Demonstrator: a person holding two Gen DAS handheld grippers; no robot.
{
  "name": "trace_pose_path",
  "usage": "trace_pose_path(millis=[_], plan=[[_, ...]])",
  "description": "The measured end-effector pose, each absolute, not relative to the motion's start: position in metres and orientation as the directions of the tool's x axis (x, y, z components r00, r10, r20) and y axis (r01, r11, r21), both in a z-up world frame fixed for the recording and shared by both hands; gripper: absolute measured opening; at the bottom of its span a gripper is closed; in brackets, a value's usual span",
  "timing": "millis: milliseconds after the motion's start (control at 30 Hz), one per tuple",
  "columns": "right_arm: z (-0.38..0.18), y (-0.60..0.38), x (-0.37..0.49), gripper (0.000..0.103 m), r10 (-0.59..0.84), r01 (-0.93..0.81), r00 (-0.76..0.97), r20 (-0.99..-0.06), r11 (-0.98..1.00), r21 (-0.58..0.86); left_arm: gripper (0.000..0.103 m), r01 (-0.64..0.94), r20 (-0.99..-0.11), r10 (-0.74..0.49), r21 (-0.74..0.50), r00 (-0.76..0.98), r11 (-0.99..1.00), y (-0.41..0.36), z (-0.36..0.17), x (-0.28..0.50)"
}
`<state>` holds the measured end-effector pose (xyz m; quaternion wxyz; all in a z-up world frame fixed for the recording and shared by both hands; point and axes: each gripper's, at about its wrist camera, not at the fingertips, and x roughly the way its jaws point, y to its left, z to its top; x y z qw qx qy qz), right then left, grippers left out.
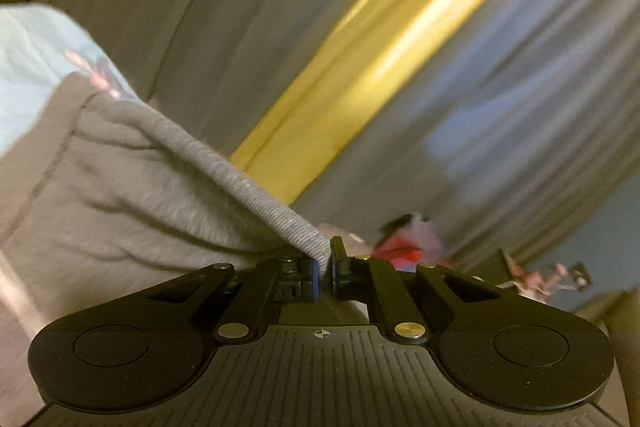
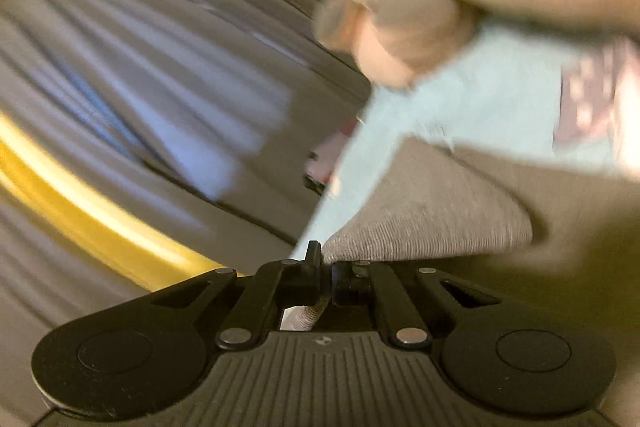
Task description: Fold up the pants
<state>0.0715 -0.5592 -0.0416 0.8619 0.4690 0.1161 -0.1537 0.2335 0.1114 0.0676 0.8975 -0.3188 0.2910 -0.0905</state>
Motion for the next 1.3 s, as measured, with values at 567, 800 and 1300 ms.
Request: trace_pose_path(millis=[567, 800, 1300], plan=[[-0.106, -0.573, -0.007, 0.038, -0.127, 0.622, 0.760, -0.637, 0.423, 0.658, 0.066, -0.408, -0.657, -0.134, -0.601, 0.742, 0.688, 0.189, -0.035, 0.083], [-0.104, -0.575, 0.014, 0.028, -0.136, 0.617, 0.767, -0.628, 0.427, 0.661, 0.066, -0.526, -0.697, -0.091, -0.614, 0.712, 0.588, 0.233, -0.061, 0.122], [-0.023, -0.580, -0.002, 0.006, -0.183, 0.356, 0.931, -0.315, 0.644, 0.677, 0.010, -0.282, -0.432, -0.053, -0.671, 0.900, 0.686, 0.242, -0.001, 0.109]])
